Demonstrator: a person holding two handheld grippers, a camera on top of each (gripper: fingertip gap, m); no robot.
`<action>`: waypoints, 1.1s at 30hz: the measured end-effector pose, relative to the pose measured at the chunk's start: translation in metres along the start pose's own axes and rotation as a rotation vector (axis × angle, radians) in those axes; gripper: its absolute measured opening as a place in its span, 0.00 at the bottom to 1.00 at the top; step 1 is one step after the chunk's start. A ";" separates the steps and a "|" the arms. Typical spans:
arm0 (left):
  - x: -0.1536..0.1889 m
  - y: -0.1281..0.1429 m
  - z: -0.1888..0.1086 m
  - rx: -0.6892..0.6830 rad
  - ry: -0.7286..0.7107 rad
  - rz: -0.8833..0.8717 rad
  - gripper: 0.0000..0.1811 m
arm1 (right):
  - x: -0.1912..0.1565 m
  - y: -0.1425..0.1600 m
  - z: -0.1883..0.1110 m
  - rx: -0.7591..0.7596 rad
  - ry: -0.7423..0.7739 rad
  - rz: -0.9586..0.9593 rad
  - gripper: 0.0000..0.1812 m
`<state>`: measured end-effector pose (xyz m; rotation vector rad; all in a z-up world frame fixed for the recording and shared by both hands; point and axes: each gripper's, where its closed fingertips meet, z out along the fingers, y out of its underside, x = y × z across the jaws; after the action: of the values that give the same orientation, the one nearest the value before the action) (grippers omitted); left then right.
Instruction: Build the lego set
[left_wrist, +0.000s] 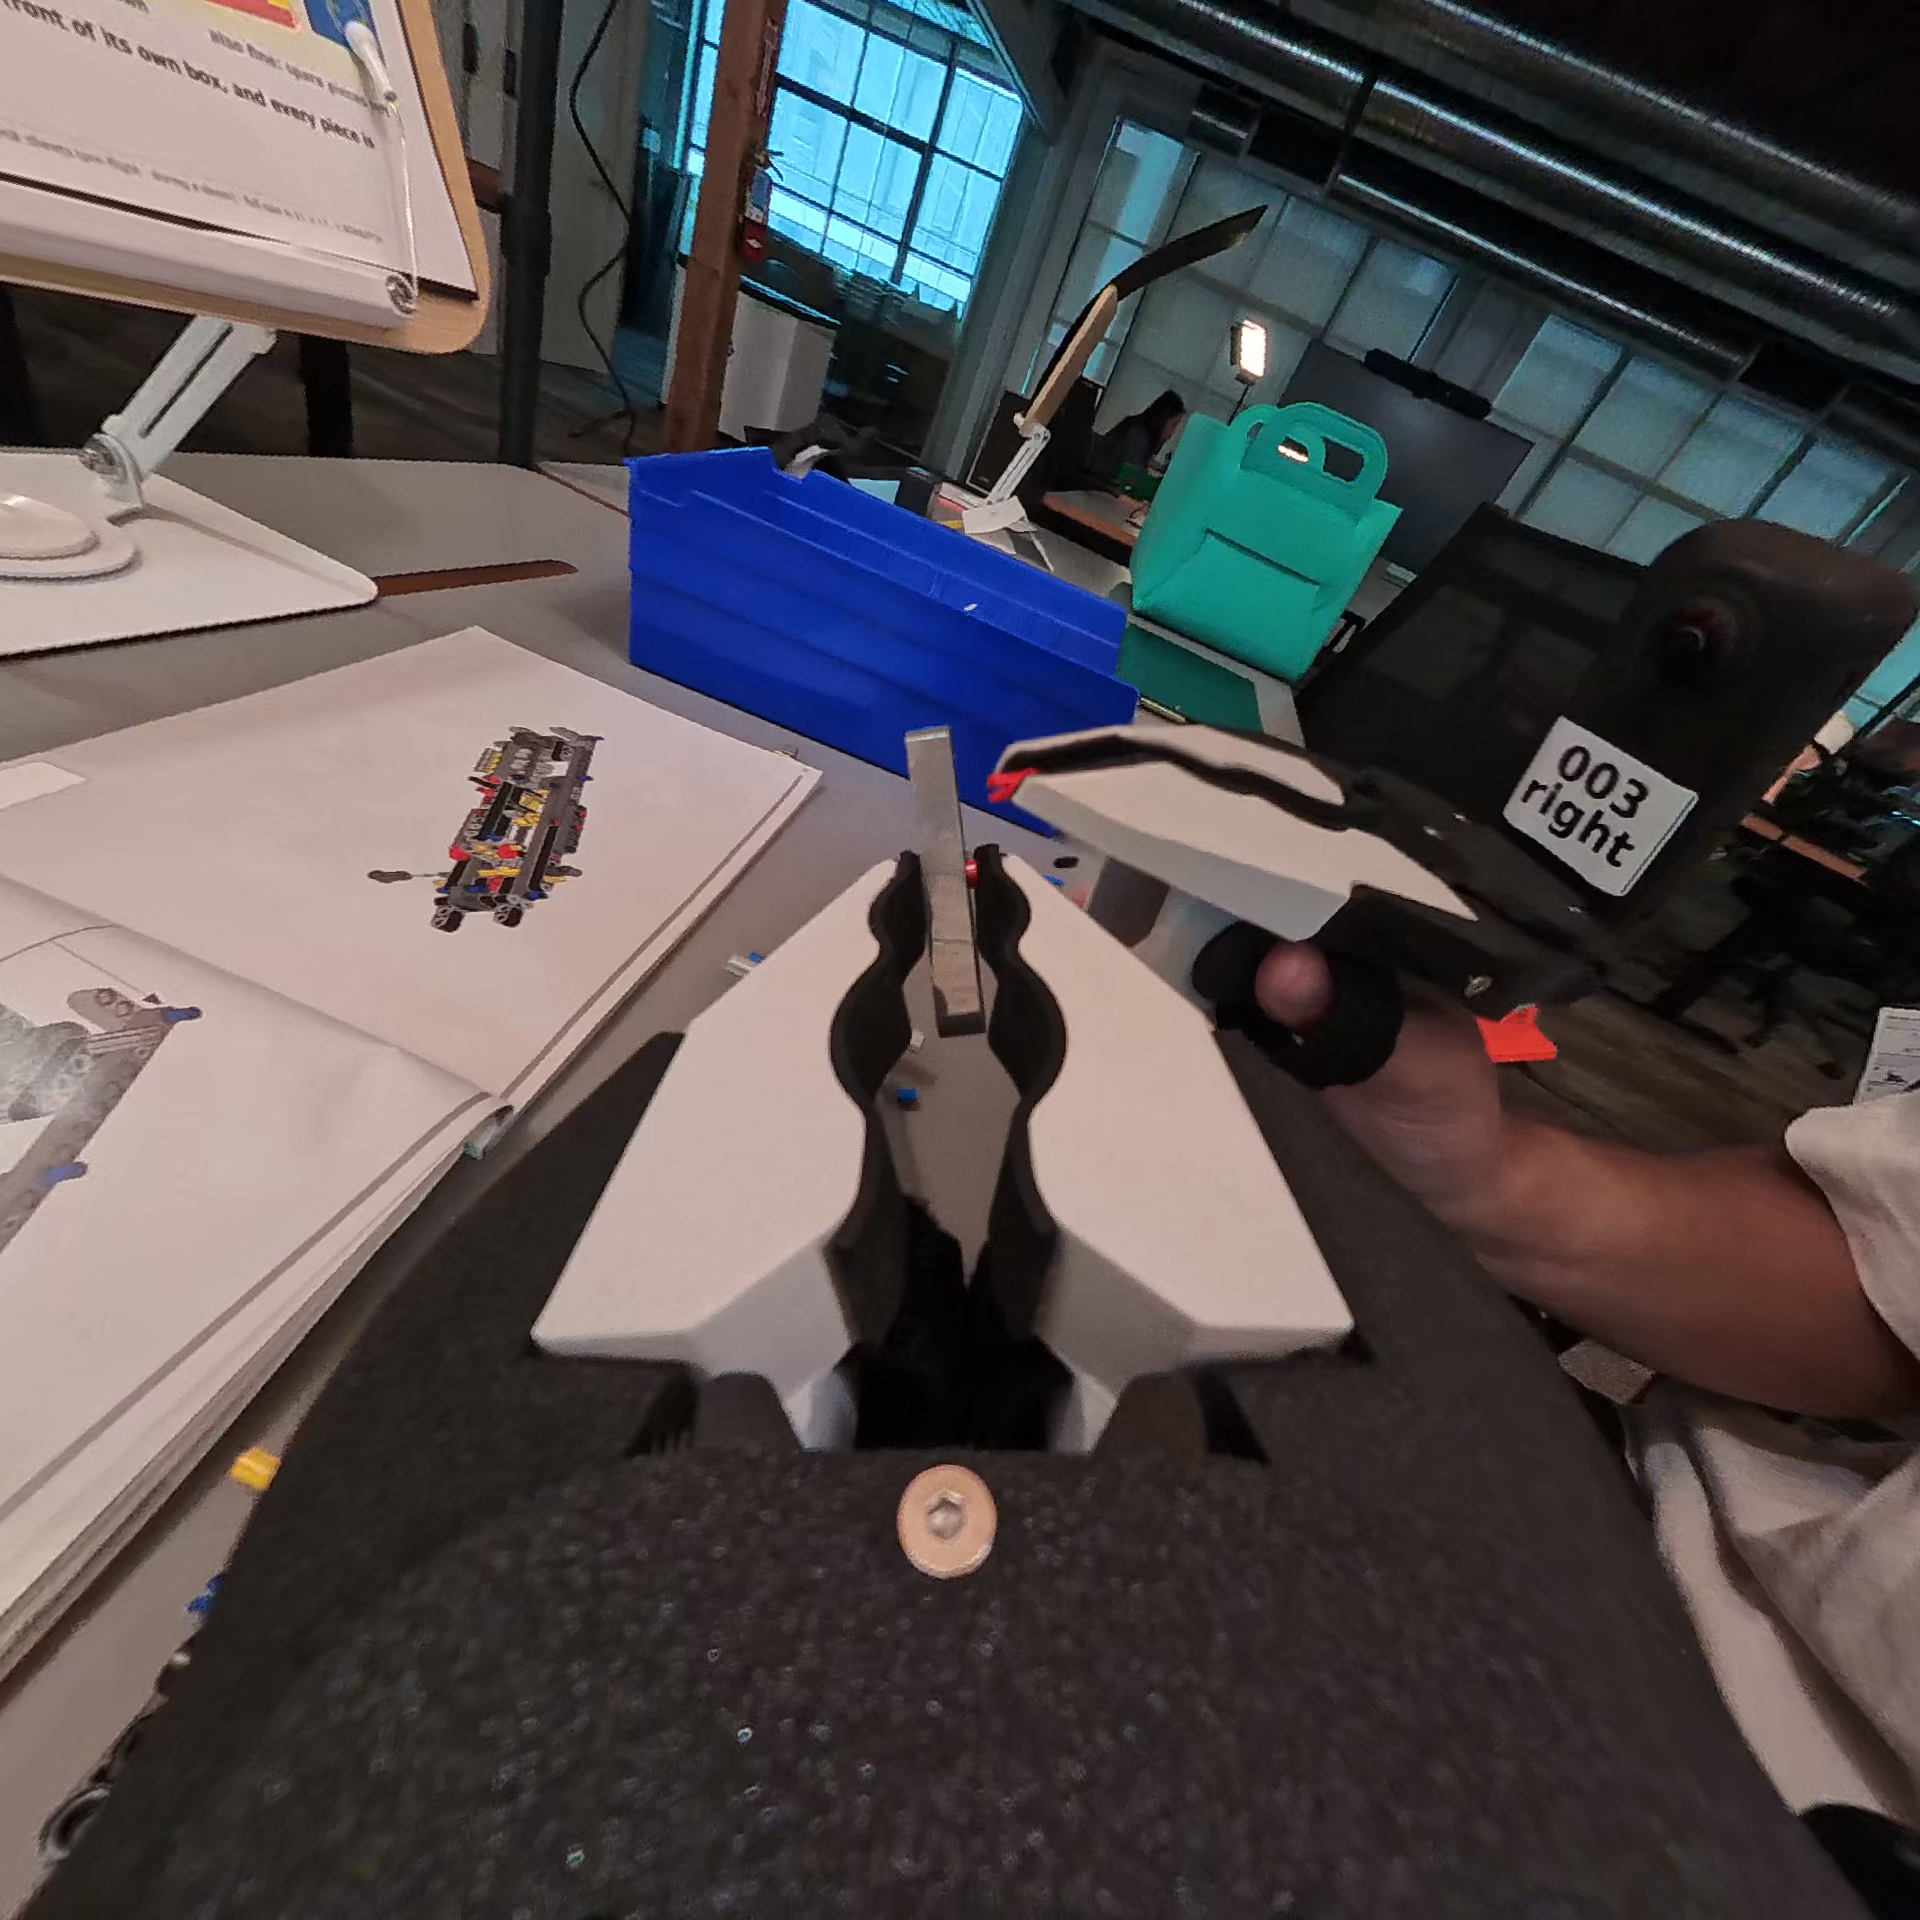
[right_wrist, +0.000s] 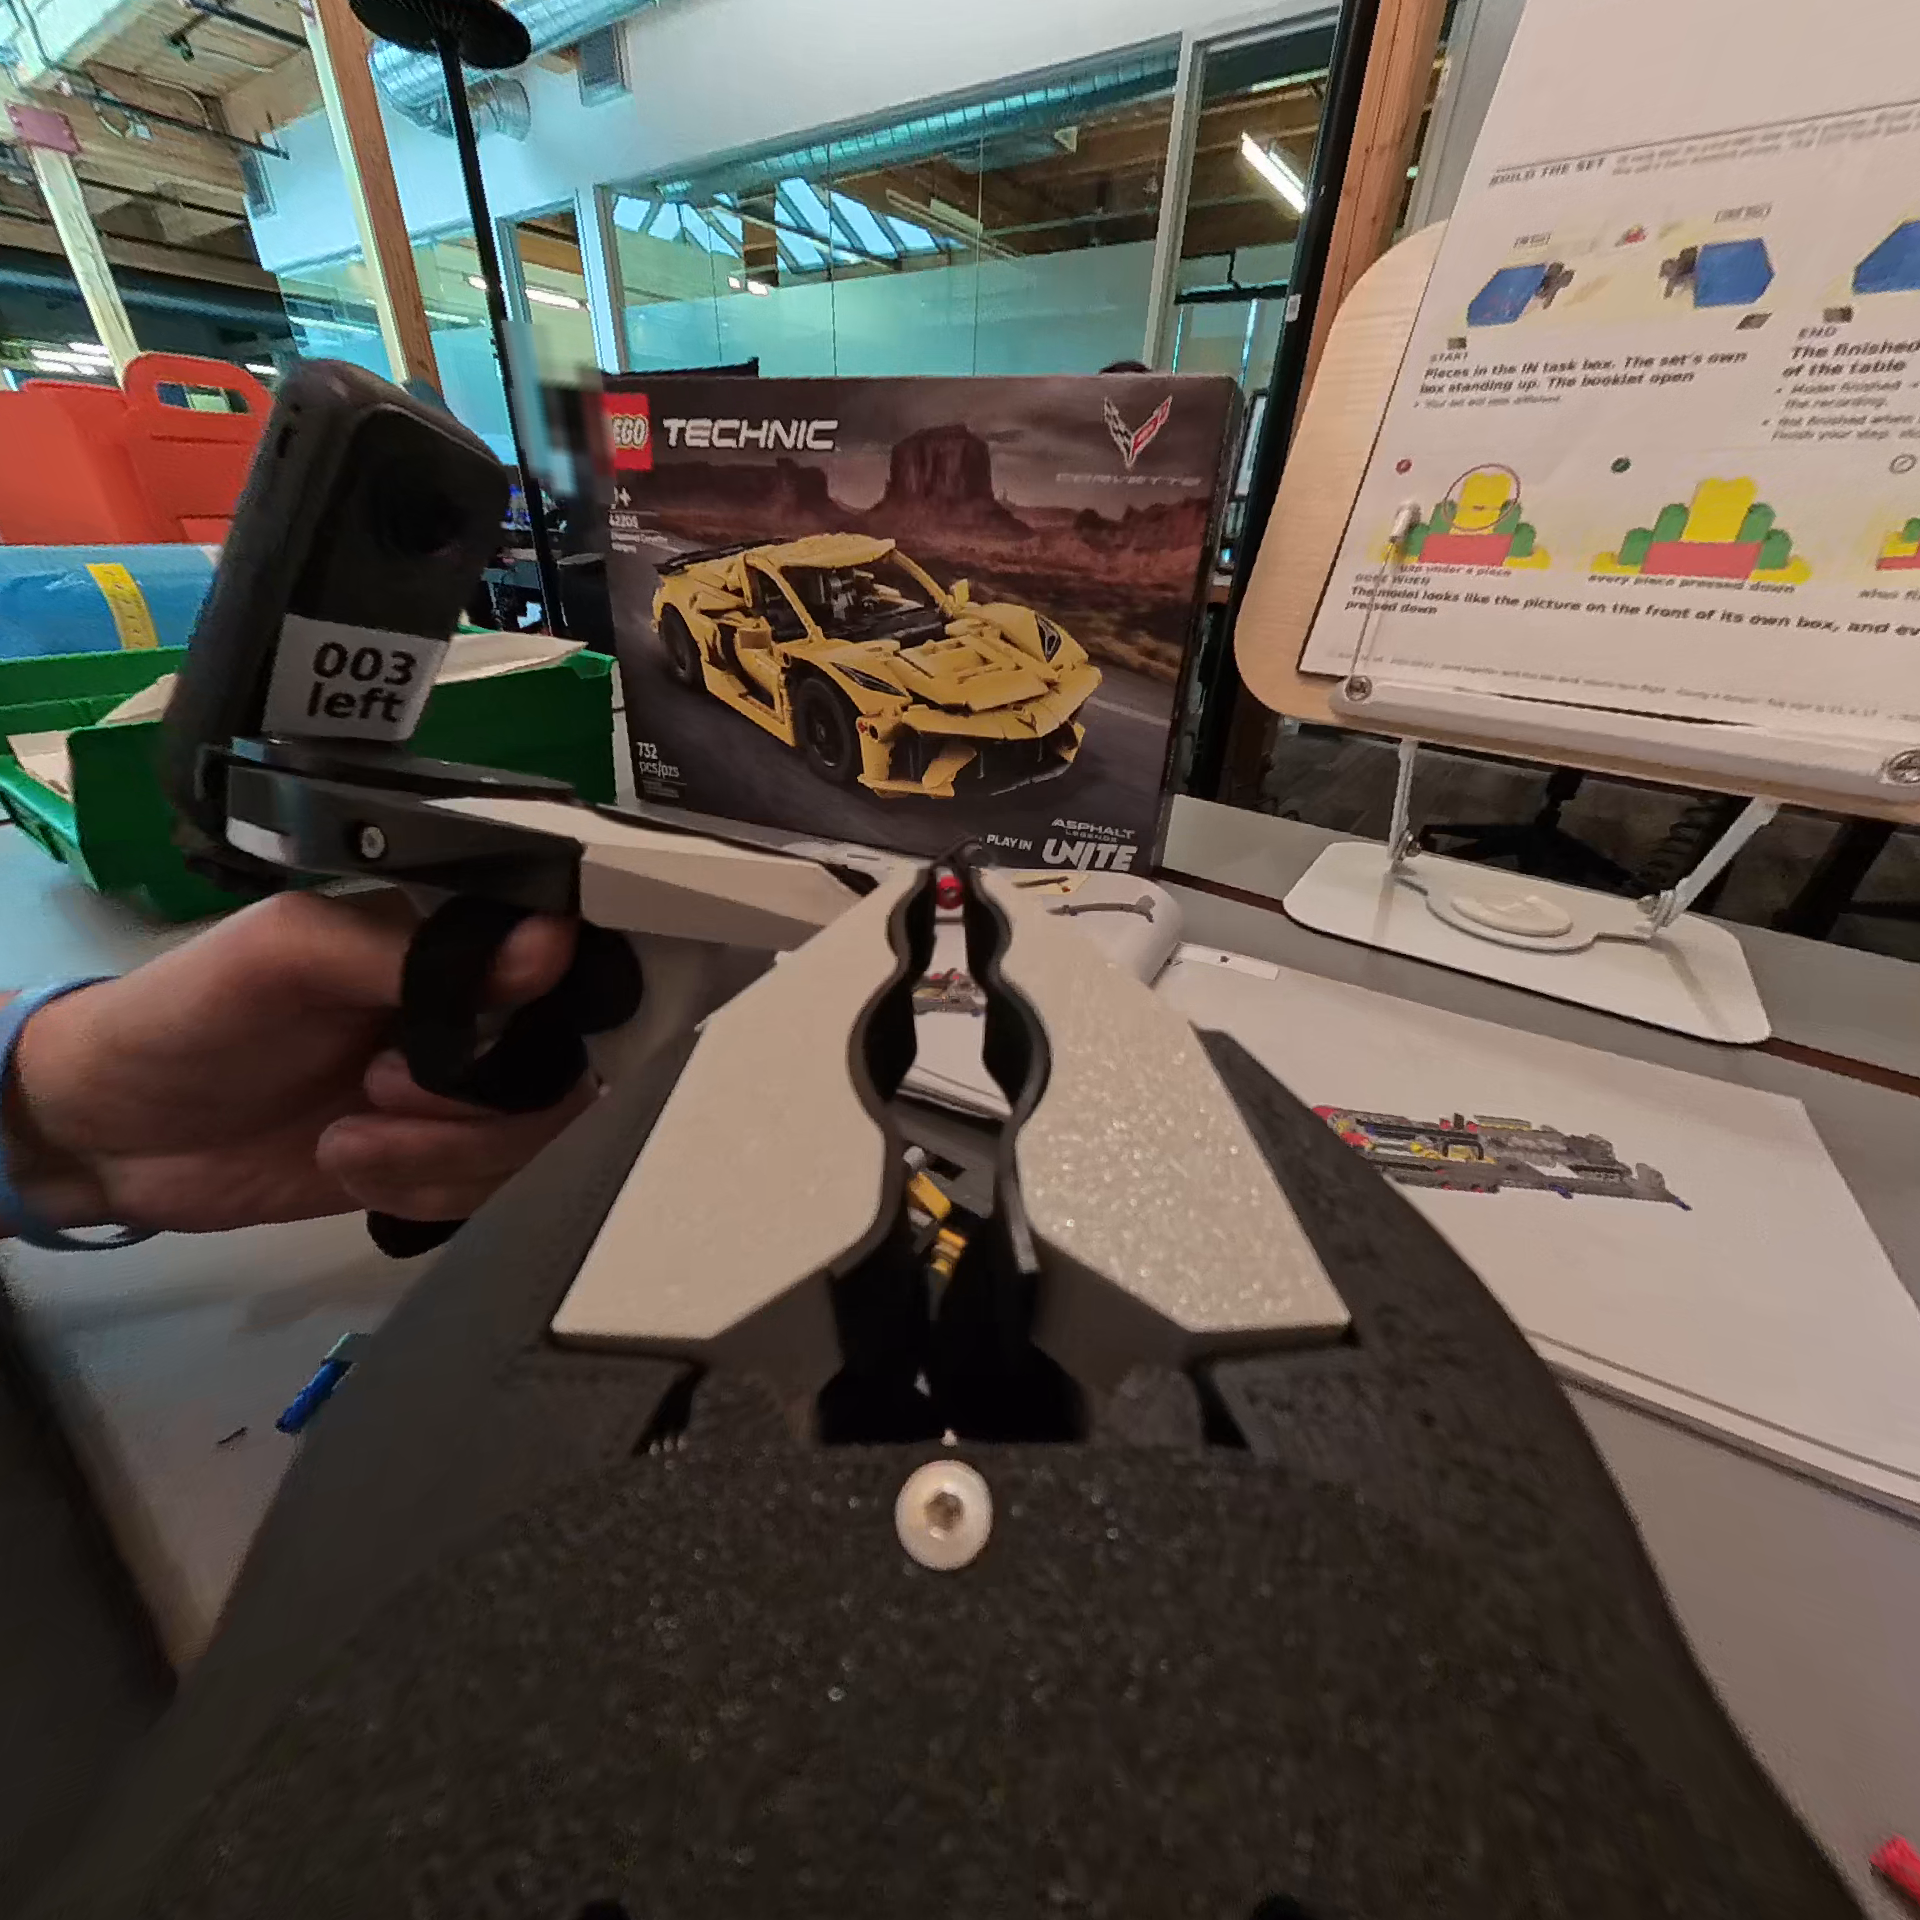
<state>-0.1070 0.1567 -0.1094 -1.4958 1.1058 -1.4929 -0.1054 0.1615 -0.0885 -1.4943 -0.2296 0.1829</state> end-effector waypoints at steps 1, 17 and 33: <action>0.001 0.000 0.001 0.004 -0.006 0.002 0.05 | 0.000 0.004 0.001 -0.021 0.002 -0.002 0.02; 0.002 0.003 0.006 0.008 -0.121 0.152 0.05 | 0.002 0.002 0.002 -0.013 0.017 -0.006 0.02; 0.006 -0.004 0.007 0.082 -0.294 0.366 0.05 | 0.000 -0.006 -0.002 0.093 -0.099 0.327 0.01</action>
<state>-0.1003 0.1525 -0.1040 -1.3210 1.0576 -1.0196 -0.1048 0.1594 -0.0823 -1.4250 -0.0524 0.5238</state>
